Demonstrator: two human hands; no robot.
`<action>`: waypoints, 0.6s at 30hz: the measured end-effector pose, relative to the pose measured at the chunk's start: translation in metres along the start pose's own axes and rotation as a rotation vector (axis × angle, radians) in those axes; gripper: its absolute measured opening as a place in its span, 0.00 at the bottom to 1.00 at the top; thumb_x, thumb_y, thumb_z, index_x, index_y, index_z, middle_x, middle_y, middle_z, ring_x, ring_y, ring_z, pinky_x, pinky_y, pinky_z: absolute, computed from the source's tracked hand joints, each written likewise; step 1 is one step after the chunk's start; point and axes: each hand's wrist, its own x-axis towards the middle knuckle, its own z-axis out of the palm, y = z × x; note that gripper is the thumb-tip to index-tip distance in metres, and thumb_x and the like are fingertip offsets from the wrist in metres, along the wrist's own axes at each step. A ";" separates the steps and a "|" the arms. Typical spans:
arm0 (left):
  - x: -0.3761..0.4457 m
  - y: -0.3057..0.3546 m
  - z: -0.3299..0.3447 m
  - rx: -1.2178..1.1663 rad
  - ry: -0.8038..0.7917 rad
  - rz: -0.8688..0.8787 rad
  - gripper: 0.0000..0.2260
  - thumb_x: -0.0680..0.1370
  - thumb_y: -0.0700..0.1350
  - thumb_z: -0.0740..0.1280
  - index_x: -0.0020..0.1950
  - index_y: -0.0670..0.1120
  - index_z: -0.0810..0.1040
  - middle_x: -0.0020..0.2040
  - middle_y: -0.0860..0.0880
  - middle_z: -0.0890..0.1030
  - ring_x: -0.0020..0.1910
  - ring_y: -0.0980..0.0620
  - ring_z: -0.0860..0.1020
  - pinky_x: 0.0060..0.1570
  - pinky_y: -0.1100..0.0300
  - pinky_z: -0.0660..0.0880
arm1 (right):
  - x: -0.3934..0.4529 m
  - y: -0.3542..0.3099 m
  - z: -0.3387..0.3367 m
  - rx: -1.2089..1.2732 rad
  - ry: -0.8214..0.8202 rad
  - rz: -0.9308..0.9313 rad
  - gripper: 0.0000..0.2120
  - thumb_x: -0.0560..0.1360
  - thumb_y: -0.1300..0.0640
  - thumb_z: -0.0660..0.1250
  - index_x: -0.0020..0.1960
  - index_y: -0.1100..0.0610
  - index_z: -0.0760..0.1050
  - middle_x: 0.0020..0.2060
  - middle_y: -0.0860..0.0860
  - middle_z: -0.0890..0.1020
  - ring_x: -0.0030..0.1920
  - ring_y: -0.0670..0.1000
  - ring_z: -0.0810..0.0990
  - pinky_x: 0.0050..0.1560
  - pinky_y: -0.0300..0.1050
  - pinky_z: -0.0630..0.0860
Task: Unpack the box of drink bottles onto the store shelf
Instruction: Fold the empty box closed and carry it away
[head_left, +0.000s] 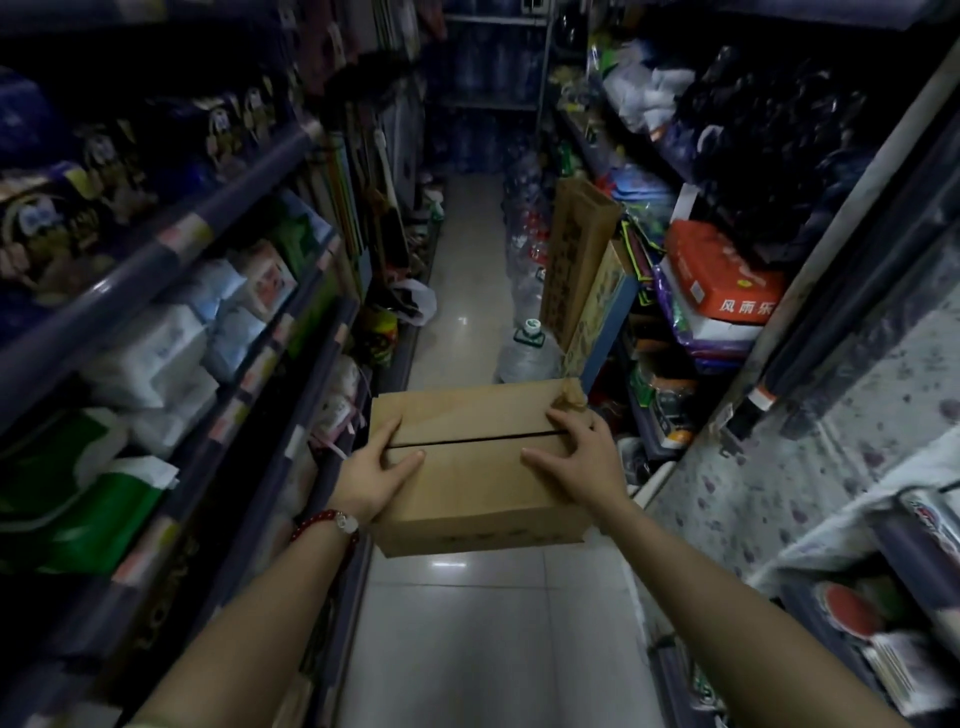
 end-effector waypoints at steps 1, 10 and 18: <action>0.009 0.005 -0.003 0.012 0.001 0.012 0.29 0.76 0.54 0.66 0.75 0.56 0.60 0.71 0.45 0.69 0.68 0.43 0.69 0.66 0.55 0.65 | 0.008 -0.003 -0.001 0.001 0.008 -0.002 0.34 0.67 0.37 0.73 0.70 0.43 0.68 0.74 0.51 0.59 0.72 0.55 0.63 0.67 0.50 0.67; 0.123 0.047 -0.005 0.097 -0.021 -0.002 0.30 0.76 0.56 0.65 0.76 0.58 0.57 0.71 0.42 0.68 0.68 0.41 0.69 0.66 0.53 0.65 | 0.122 -0.003 -0.002 0.018 0.020 0.014 0.34 0.66 0.36 0.73 0.69 0.42 0.69 0.73 0.51 0.61 0.72 0.57 0.63 0.69 0.52 0.65; 0.221 0.069 -0.025 0.075 0.023 -0.001 0.29 0.77 0.54 0.65 0.76 0.56 0.59 0.72 0.43 0.68 0.69 0.41 0.67 0.65 0.56 0.64 | 0.238 -0.027 0.008 -0.001 -0.025 -0.007 0.35 0.65 0.36 0.72 0.69 0.42 0.68 0.73 0.52 0.61 0.71 0.57 0.64 0.69 0.54 0.65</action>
